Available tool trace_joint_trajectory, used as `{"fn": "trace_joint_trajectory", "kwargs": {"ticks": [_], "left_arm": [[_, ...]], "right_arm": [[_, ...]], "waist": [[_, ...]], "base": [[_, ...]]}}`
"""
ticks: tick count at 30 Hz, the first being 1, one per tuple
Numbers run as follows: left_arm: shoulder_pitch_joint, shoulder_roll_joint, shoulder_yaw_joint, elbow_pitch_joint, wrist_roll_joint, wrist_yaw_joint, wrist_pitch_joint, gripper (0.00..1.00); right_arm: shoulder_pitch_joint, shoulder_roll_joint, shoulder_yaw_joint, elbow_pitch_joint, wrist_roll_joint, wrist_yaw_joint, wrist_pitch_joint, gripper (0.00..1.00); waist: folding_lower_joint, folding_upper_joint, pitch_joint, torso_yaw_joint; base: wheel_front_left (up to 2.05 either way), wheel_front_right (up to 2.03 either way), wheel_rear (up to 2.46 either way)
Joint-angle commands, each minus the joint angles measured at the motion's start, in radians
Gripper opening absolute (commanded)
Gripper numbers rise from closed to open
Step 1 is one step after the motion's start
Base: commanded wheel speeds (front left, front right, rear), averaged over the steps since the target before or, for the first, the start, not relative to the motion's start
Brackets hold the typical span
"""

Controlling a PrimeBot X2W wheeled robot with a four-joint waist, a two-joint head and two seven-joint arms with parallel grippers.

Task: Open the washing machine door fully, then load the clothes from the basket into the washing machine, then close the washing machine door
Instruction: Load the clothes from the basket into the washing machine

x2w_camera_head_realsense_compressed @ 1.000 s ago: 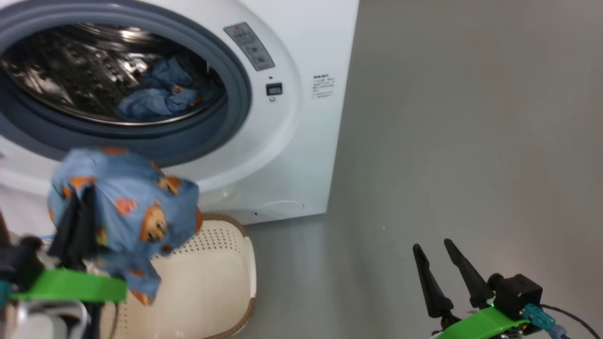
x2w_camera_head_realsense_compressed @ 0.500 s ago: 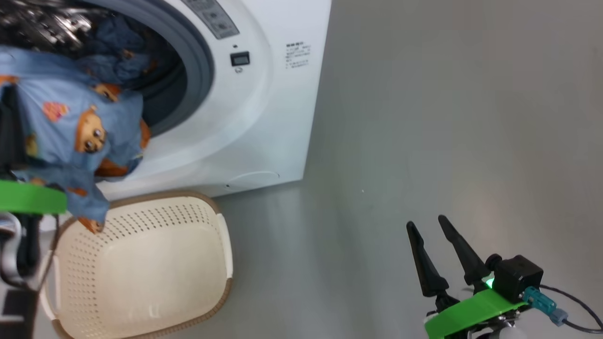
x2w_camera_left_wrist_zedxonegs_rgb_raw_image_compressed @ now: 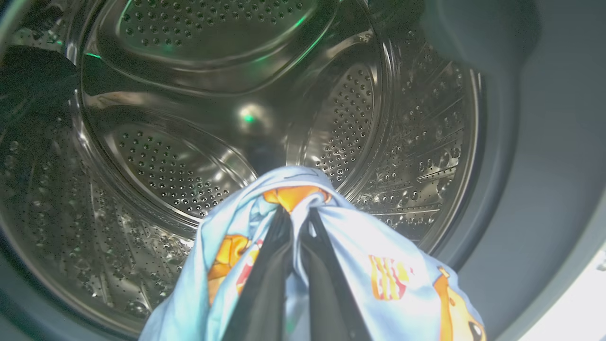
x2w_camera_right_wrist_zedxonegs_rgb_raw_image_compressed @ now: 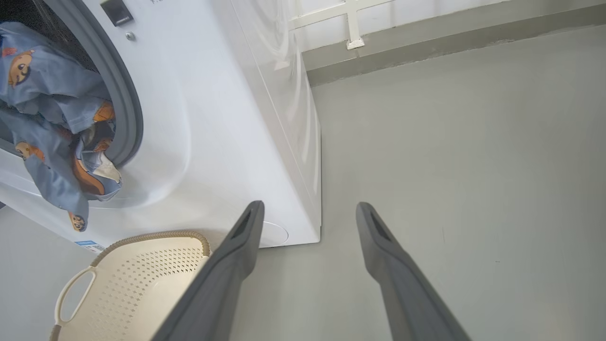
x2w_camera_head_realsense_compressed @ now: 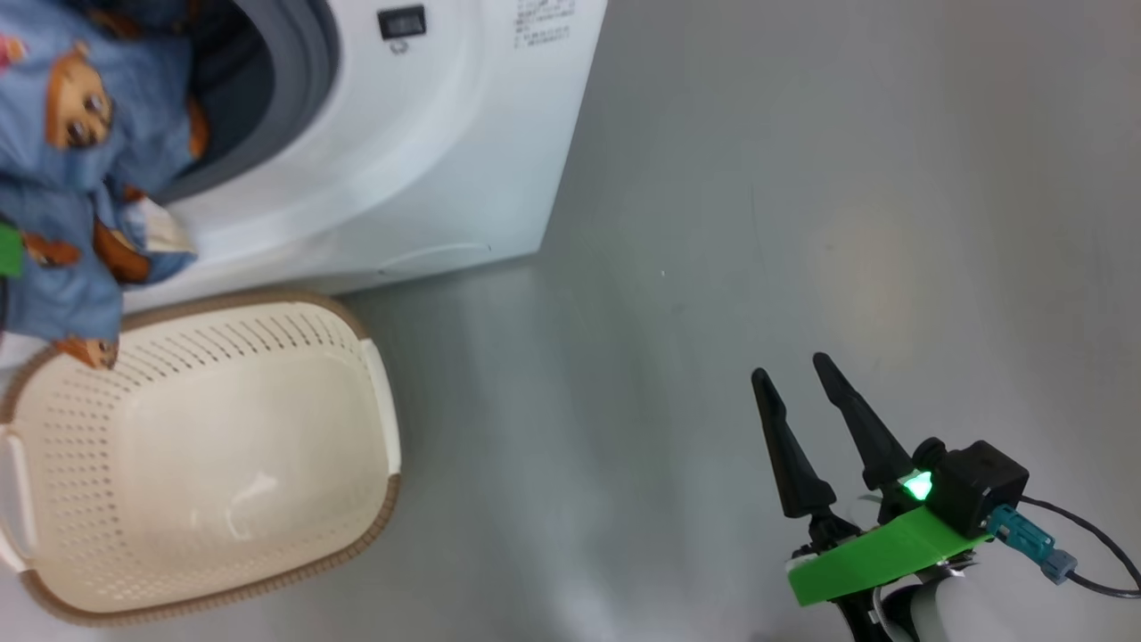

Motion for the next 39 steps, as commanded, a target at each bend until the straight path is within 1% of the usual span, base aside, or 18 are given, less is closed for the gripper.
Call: {"fn": "trace_joint_trajectory", "kwargs": {"ticks": [1,8,17,22,26,29,30,32,36,39], "left_arm": [[-0.058,0.069,0.018,-0.007,-0.019,-0.002,-0.006,0.00],[-0.200,0.107,-0.075,0.059,-0.067,-0.002,-0.006,0.00],[-0.325,0.146,-0.175,0.157,-0.138,-0.002,0.004,0.00],[-0.393,0.173,-0.225,0.194,-0.159,-0.002,0.015,0.00],[-0.443,0.190,-0.250,0.206,-0.153,-0.002,0.012,0.00],[-0.498,0.201,-0.243,0.205,-0.129,-0.002,0.000,0.00],[-0.532,0.206,-0.224,0.188,-0.094,0.000,-0.005,0.00],[-0.547,0.205,-0.204,0.166,-0.073,0.004,-0.005,0.00],[-0.559,0.187,-0.117,0.078,0.008,0.010,-0.006,0.00],[-0.537,0.167,-0.092,0.073,0.044,0.007,-0.006,0.00]], "right_arm": [[-0.009,-0.002,0.034,-0.027,0.019,0.003,-0.007,1.00],[-0.025,-0.002,0.058,-0.040,0.040,0.003,-0.007,1.00],[-0.037,-0.002,0.087,-0.052,0.063,0.003,-0.007,1.00],[-0.036,-0.002,0.101,-0.057,0.074,0.003,-0.007,1.00],[-0.036,-0.002,0.112,-0.058,0.081,0.003,-0.007,1.00],[-0.036,-0.002,0.126,-0.060,0.087,0.003,-0.007,1.00],[-0.037,-0.002,0.136,-0.064,0.094,0.003,-0.007,1.00],[-0.036,-0.002,0.140,-0.066,0.096,0.003,-0.007,1.00],[-0.035,-0.002,0.154,-0.070,0.104,0.003,-0.007,1.00],[-0.034,-0.002,0.157,-0.070,0.107,0.003,-0.007,1.00]], "waist": [[0.0000,0.0000,0.077,-0.023],[0.0000,0.0000,0.151,-0.042],[0.0000,0.0000,0.209,-0.069],[0.0000,0.0000,0.242,-0.078],[0.0000,0.0000,0.263,-0.086],[0.0000,0.0000,0.282,-0.094],[0.0000,0.0000,0.293,-0.102],[0.0000,0.0000,0.297,-0.105],[0.0000,0.0000,0.308,-0.118],[0.0000,0.0000,0.309,-0.120]], "base": [[0.00,0.00,0.00],[0.00,0.00,0.00],[0.00,0.00,0.00],[0.00,0.00,0.00],[0.00,0.00,0.00],[0.00,0.00,0.00],[0.00,0.00,0.00],[0.00,0.00,0.00],[0.00,0.00,0.00],[0.00,0.00,0.00]]}}
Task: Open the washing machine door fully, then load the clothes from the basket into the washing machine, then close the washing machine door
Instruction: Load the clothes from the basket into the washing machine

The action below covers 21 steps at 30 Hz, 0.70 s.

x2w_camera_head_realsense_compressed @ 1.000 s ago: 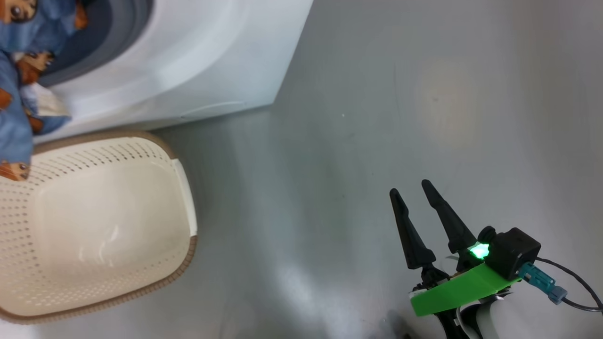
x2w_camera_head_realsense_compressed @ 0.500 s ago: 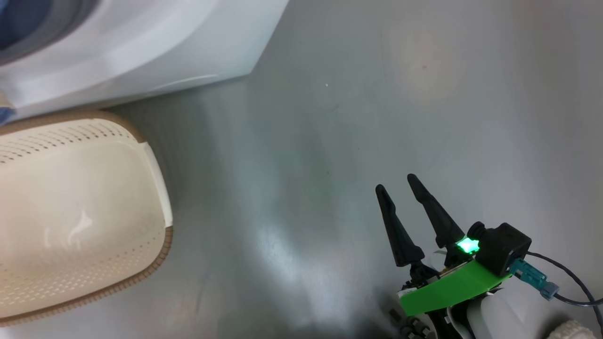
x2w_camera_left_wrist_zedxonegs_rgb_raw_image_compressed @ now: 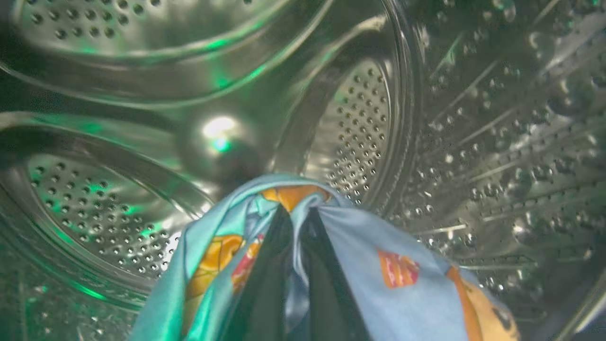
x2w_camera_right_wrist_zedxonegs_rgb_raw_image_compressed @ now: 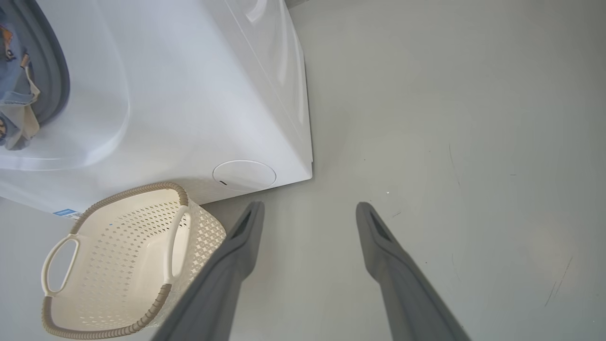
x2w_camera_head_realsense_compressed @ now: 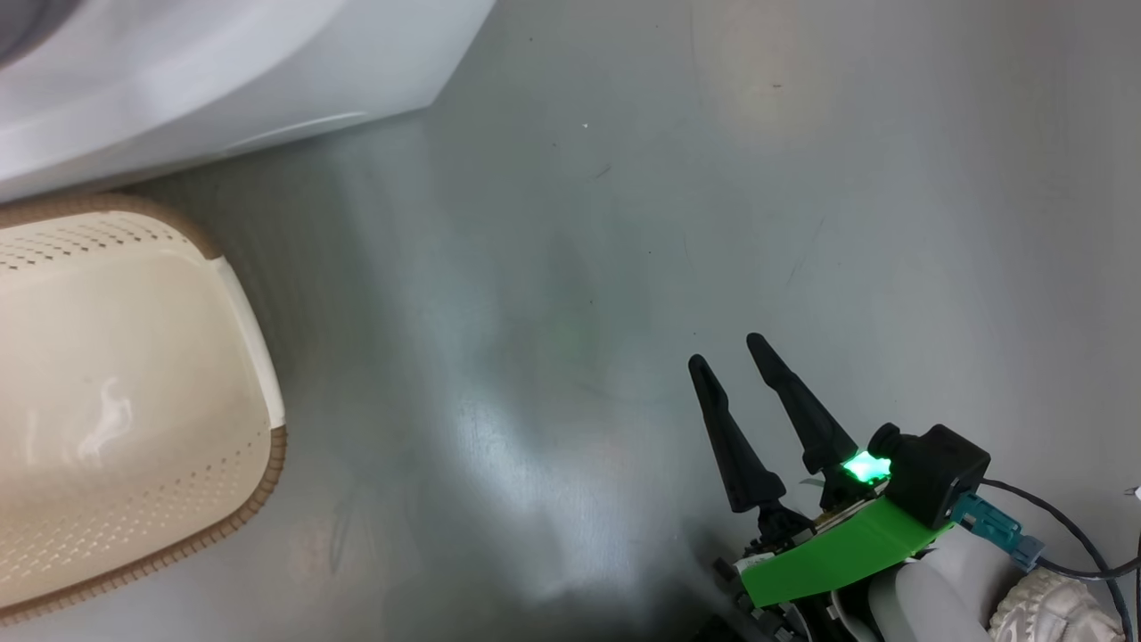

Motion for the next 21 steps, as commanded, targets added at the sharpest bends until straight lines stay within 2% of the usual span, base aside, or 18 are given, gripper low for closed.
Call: {"fn": "trace_joint_trajectory", "kwargs": {"ticks": [1,4,5,6,7,21], "left_arm": [[0.015,0.040,0.025,-0.017,0.009,0.003,-0.005,0.00],[0.034,0.029,0.031,0.017,0.012,0.000,-0.005,0.00],[0.040,0.027,0.031,0.030,0.011,-0.001,-0.005,0.07],[0.045,0.024,0.031,0.043,0.007,-0.002,-0.005,0.82],[0.046,0.023,0.031,0.047,0.007,-0.003,-0.005,1.00],[0.082,-0.006,-0.063,0.140,-0.090,-0.004,-0.005,1.00]], "right_arm": [[0.009,-0.003,0.026,-0.019,0.004,0.003,-0.007,1.00],[0.009,-0.003,0.026,-0.016,0.006,0.003,-0.007,1.00],[0.008,-0.003,0.025,-0.015,0.006,0.003,-0.007,1.00],[0.007,-0.003,0.024,-0.014,0.006,0.003,-0.007,1.00],[0.006,-0.003,0.023,-0.013,0.006,0.003,-0.007,1.00],[-0.021,-0.003,-0.005,0.009,-0.007,0.003,-0.007,1.00]], "waist": [[0.0000,0.0000,-0.001,0.000],[0.0000,0.0000,-0.004,0.002],[0.0000,0.0000,-0.005,0.003],[0.0000,0.0000,-0.007,0.005],[0.0000,0.0000,-0.007,0.008],[0.0000,0.0000,-0.051,0.065]], "base": [[0.00,0.00,0.00],[0.00,0.00,0.00],[0.00,0.00,0.00],[0.00,0.00,0.00],[0.00,0.00,0.00],[0.00,0.00,0.00]]}}
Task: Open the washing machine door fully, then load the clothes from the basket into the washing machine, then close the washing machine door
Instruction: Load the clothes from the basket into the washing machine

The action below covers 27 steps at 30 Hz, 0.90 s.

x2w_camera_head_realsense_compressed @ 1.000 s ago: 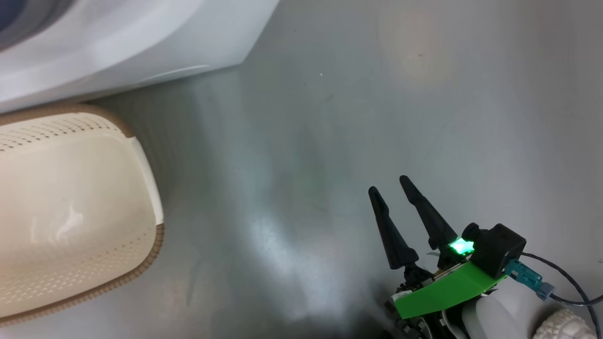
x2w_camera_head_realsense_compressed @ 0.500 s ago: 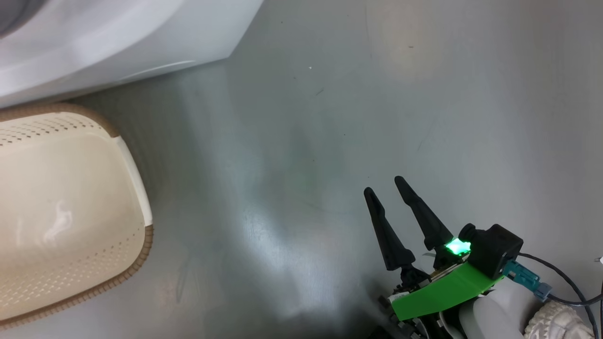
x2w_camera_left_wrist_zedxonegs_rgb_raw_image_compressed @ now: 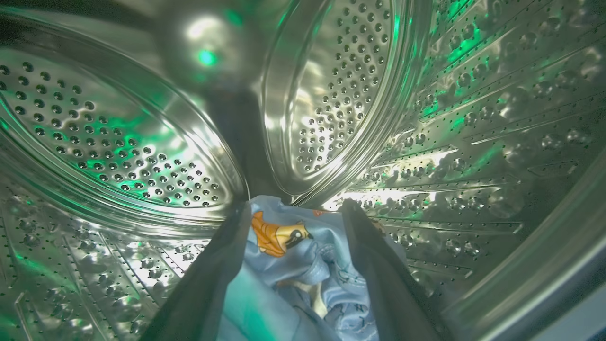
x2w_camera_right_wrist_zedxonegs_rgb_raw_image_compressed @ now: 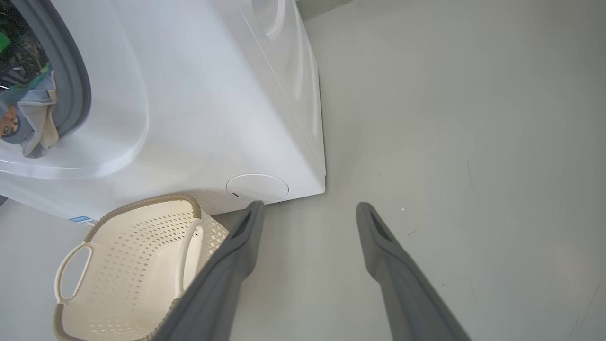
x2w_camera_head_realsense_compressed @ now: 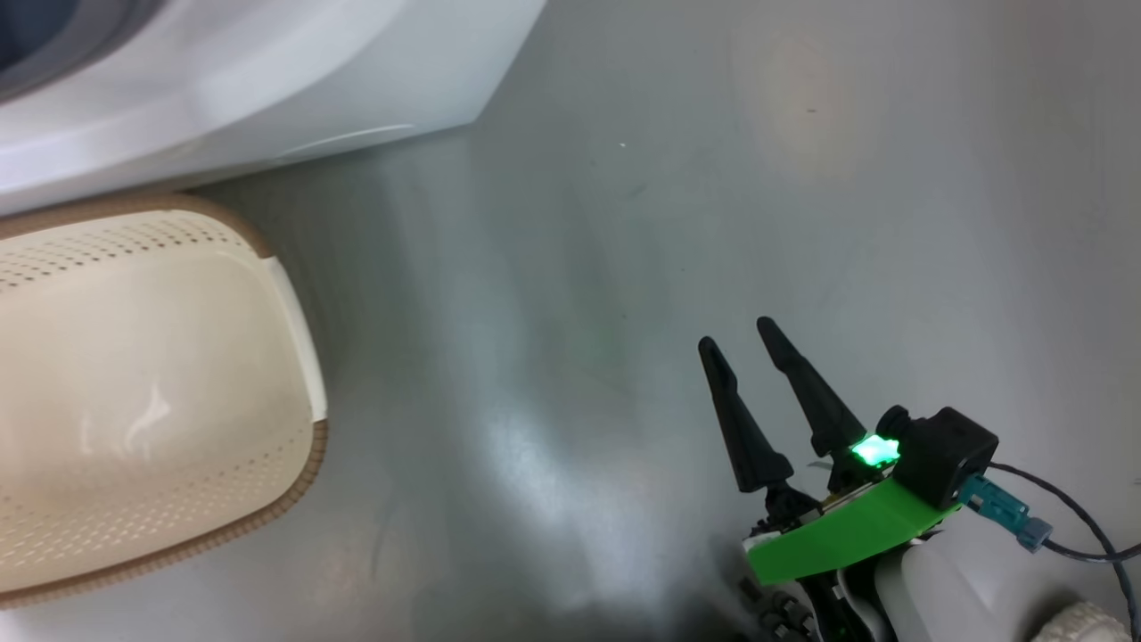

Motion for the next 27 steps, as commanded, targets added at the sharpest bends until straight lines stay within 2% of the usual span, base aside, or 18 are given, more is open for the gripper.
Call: {"fn": "trace_joint_trajectory", "kwargs": {"ticks": [1,12,27], "left_arm": [[0.019,0.043,0.020,-0.014,-0.011,-0.002,-0.005,1.00],[0.100,0.001,0.057,-0.025,-0.034,-0.002,-0.005,1.00],[0.305,-0.050,0.137,-0.193,0.009,0.014,-0.005,1.00]], "right_arm": [[0.009,-0.002,0.010,-0.014,-0.008,0.003,-0.007,1.00],[-0.002,-0.002,-0.021,0.009,-0.026,0.003,-0.007,1.00],[0.004,-0.002,-0.046,0.038,-0.044,0.003,-0.007,1.00]], "waist": [[0.0000,0.0000,-0.014,0.018],[0.0000,0.0000,-0.065,0.076],[0.0000,0.0000,-0.143,0.131]], "base": [[0.00,0.00,0.00],[0.00,0.00,0.00],[0.00,0.00,0.00]]}}
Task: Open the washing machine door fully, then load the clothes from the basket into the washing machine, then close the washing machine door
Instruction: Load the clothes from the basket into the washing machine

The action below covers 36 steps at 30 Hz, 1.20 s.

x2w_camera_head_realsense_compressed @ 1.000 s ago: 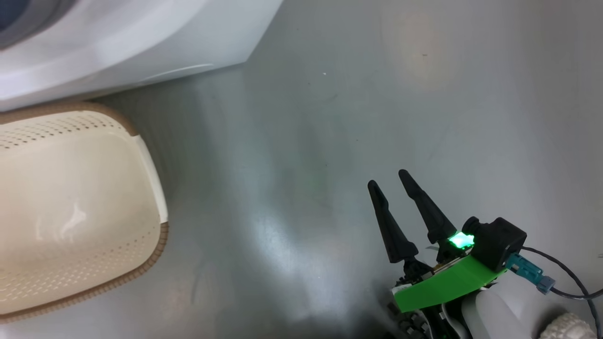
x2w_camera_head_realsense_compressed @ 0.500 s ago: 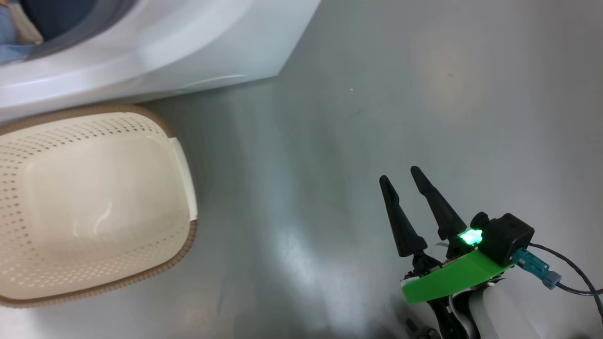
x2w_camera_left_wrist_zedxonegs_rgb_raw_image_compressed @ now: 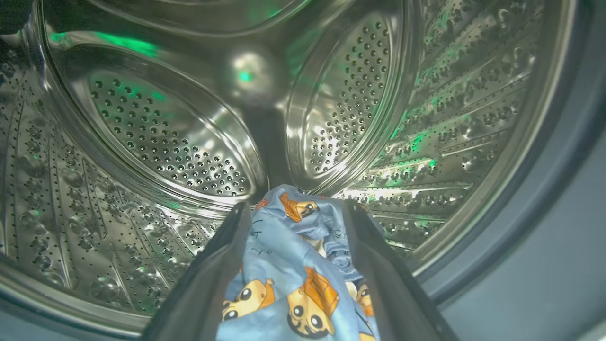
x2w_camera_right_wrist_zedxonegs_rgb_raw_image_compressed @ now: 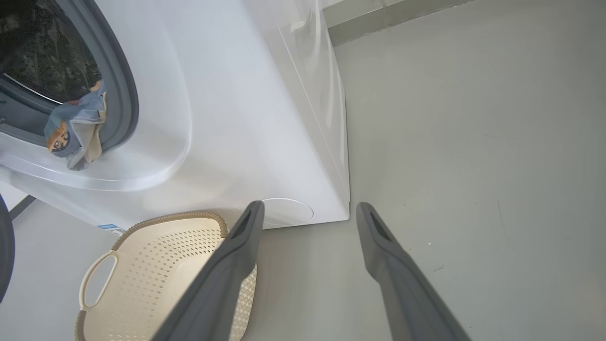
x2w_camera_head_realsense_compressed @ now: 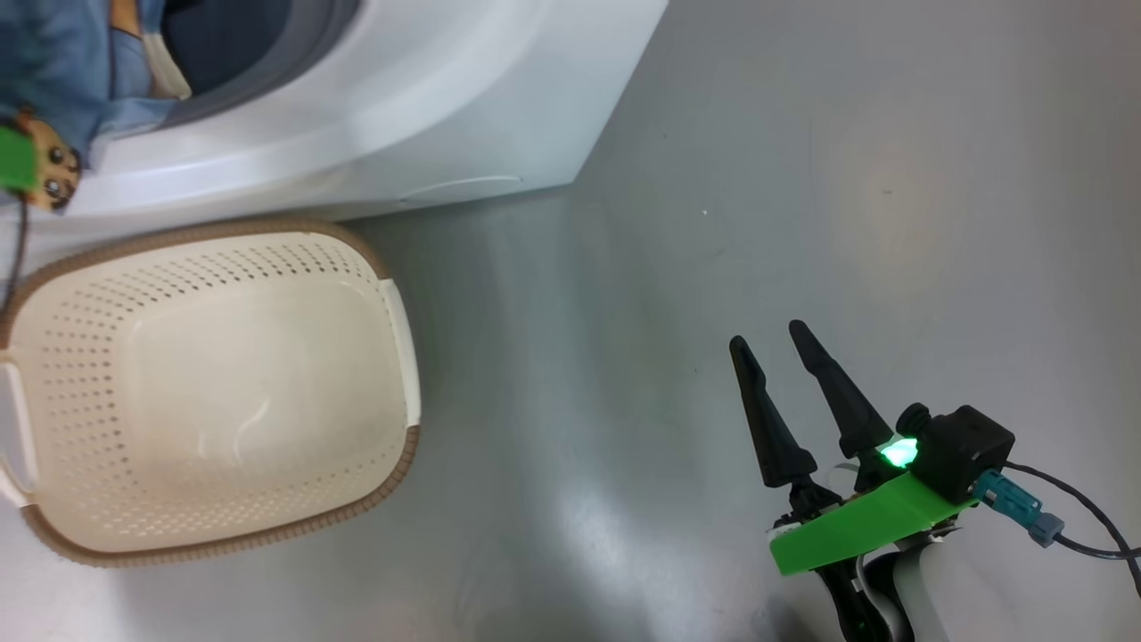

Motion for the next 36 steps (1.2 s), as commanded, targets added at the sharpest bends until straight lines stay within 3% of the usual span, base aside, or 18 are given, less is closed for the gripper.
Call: {"fn": "trace_joint_trajectory", "kwargs": {"ticks": [1,20,36], "left_arm": [[0.033,0.045,0.038,-0.041,0.017,0.008,-0.005,1.00],[0.396,-0.007,0.195,-0.279,0.058,0.041,-0.005,1.00],[0.646,-0.059,0.326,-0.363,0.079,0.049,-0.005,1.00]], "right_arm": [[0.011,0.000,0.019,-0.013,-0.010,0.003,-0.007,1.00],[0.032,0.000,0.008,0.000,-0.013,0.003,-0.007,1.00],[0.032,0.000,0.016,0.003,-0.020,0.003,-0.007,1.00]], "waist": [[0.0000,0.0000,-0.020,0.010],[0.0000,0.0000,-0.095,0.033],[0.0000,0.0000,-0.105,0.037]], "base": [[0.00,0.00,0.00],[0.00,0.00,0.00],[0.00,0.00,0.00]]}}
